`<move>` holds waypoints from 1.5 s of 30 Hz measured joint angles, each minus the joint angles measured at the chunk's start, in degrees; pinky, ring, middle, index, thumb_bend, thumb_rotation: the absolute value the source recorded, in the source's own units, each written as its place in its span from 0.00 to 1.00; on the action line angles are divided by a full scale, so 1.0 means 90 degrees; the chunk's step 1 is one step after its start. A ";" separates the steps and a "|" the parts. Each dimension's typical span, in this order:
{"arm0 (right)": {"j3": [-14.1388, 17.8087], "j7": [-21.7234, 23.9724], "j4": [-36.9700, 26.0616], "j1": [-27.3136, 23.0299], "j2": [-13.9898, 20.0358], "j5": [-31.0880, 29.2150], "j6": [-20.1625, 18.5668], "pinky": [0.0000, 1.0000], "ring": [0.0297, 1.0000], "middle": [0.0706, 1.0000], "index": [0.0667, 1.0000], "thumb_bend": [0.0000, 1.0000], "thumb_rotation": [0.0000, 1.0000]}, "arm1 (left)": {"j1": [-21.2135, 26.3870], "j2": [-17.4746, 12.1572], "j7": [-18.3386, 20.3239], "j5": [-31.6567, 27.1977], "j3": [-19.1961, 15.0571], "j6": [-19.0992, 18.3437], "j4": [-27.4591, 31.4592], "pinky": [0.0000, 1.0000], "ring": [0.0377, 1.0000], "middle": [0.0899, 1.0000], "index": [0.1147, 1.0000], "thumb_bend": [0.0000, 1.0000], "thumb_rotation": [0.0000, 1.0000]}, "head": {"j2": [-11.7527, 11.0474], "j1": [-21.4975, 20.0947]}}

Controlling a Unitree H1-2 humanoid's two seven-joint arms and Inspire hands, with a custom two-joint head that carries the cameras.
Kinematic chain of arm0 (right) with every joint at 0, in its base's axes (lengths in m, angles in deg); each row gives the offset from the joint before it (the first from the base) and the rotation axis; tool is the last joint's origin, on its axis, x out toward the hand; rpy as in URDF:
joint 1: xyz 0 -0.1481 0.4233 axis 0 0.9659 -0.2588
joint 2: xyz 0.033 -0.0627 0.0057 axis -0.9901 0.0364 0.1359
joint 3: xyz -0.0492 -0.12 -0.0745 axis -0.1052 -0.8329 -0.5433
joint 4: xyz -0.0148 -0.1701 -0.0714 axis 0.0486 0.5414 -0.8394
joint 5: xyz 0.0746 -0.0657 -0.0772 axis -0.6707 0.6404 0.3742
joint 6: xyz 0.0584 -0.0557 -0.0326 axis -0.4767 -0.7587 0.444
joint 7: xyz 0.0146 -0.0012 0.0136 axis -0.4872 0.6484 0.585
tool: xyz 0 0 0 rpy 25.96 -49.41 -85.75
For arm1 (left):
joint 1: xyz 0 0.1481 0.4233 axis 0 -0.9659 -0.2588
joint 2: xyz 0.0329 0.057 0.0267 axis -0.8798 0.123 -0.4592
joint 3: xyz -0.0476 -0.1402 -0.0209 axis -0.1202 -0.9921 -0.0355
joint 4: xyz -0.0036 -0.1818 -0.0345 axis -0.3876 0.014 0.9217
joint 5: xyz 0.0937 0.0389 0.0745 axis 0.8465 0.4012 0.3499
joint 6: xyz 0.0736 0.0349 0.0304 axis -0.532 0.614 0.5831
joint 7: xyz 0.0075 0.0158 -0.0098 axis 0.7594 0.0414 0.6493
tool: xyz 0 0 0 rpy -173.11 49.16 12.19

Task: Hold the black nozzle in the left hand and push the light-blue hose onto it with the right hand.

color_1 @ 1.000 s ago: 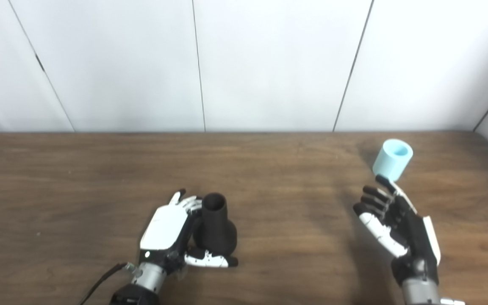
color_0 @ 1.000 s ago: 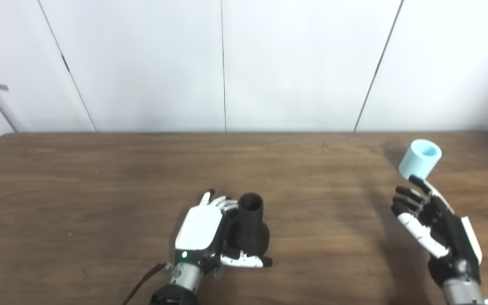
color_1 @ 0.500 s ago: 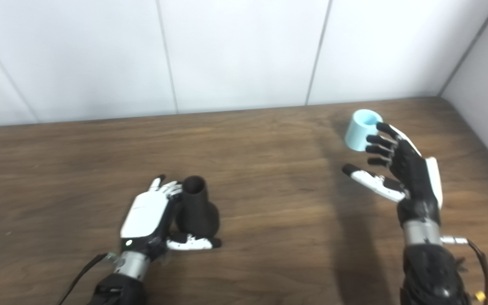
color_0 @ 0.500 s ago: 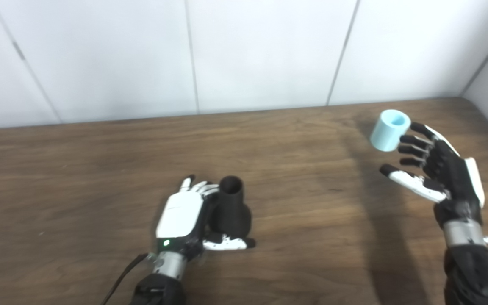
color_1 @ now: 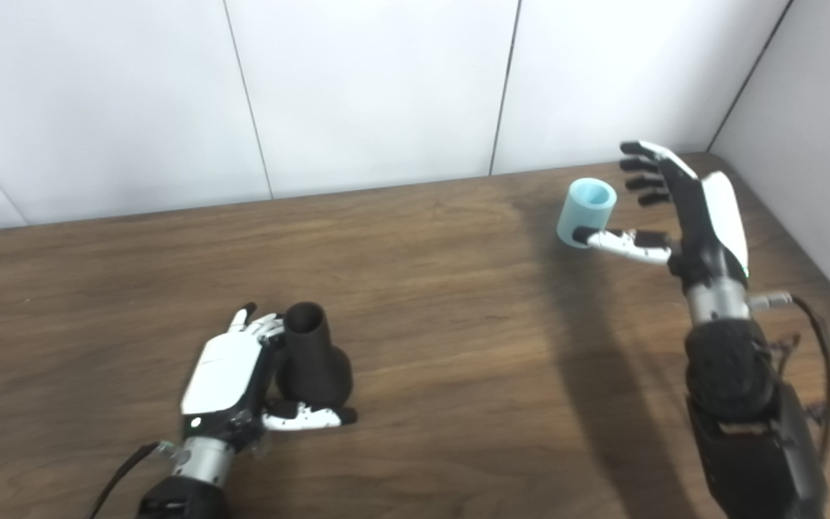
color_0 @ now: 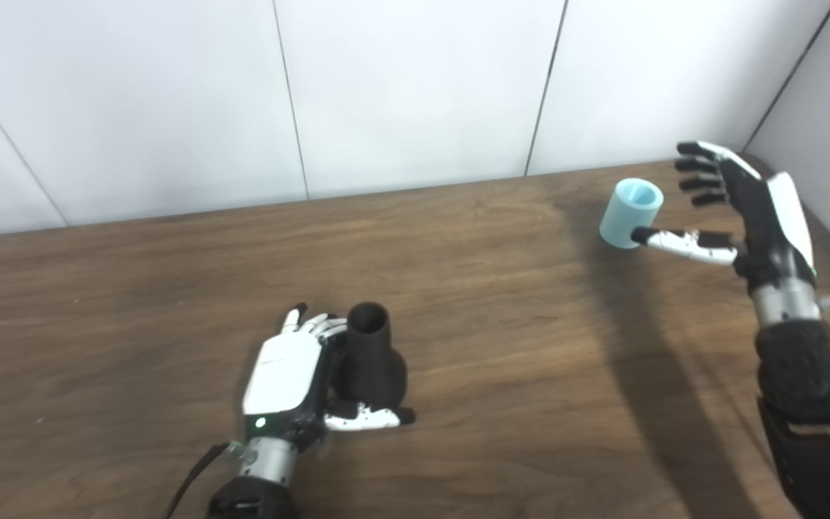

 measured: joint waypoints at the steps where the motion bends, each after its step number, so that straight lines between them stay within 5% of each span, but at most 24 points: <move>1: -0.0106 0.0036 0.0023 -0.0071 0.0061 0.0185 -0.0053 0.69 0.77 0.78 0.76 0.85 0.13 | 0.0004 -0.0014 -0.0034 -0.0008 -0.0012 0.0054 -0.0030 1.00 0.84 0.73 0.42 0.52 0.05 | -0.0029 -0.0068; 5: -0.0441 0.0283 0.0053 -0.0307 0.0264 0.0794 -0.0137 0.63 0.78 0.79 0.78 0.89 0.13 | 0.0028 -0.0044 -0.0072 -0.0048 -0.0050 0.0142 -0.0074 1.00 0.84 0.73 0.42 0.52 0.05 | -0.0068 -0.0127; 10: -0.0751 0.0700 0.0129 -0.0645 0.0587 0.1568 -0.0490 0.70 0.84 0.81 0.81 0.91 0.13 | 0.0031 -0.0059 -0.0054 -0.0126 -0.0080 0.0187 -0.0087 1.00 0.84 0.73 0.42 0.52 0.05 | -0.0137 -0.0333; 20: -0.1205 0.1941 0.0526 -0.1405 0.0958 0.1891 -0.1190 0.83 0.92 0.87 0.81 0.94 0.14 | 0.0045 -0.0155 -0.0040 -0.0133 -0.0083 0.0310 -0.0087 1.00 0.83 0.73 0.42 0.52 0.05 | -0.0176 -0.0518; 31: -0.1860 0.2747 0.1720 -0.2156 0.1350 0.2037 -0.1414 0.90 0.93 0.88 0.81 0.95 0.19 | 0.0060 -0.0151 0.0035 -0.0132 -0.0041 0.0329 -0.0086 1.00 0.83 0.73 0.42 0.52 0.05 | -0.0117 -0.0460; 41: -0.2046 0.2773 0.2611 -0.2474 0.1359 0.1879 -0.1312 0.63 0.86 0.85 0.78 0.95 0.14 | 0.0065 -0.0152 0.0039 -0.0128 -0.0037 0.0347 -0.0085 1.00 0.83 0.73 0.42 0.52 0.05 | -0.0098 -0.0362; 45: -0.2098 0.2765 0.2878 -0.2552 0.1359 0.1820 -0.1283 0.60 0.81 0.85 0.78 0.94 0.14 | 0.0065 -0.0155 0.0052 -0.0123 -0.0037 0.0345 -0.0080 1.00 0.83 0.73 0.42 0.52 0.05 | -0.0069 -0.0352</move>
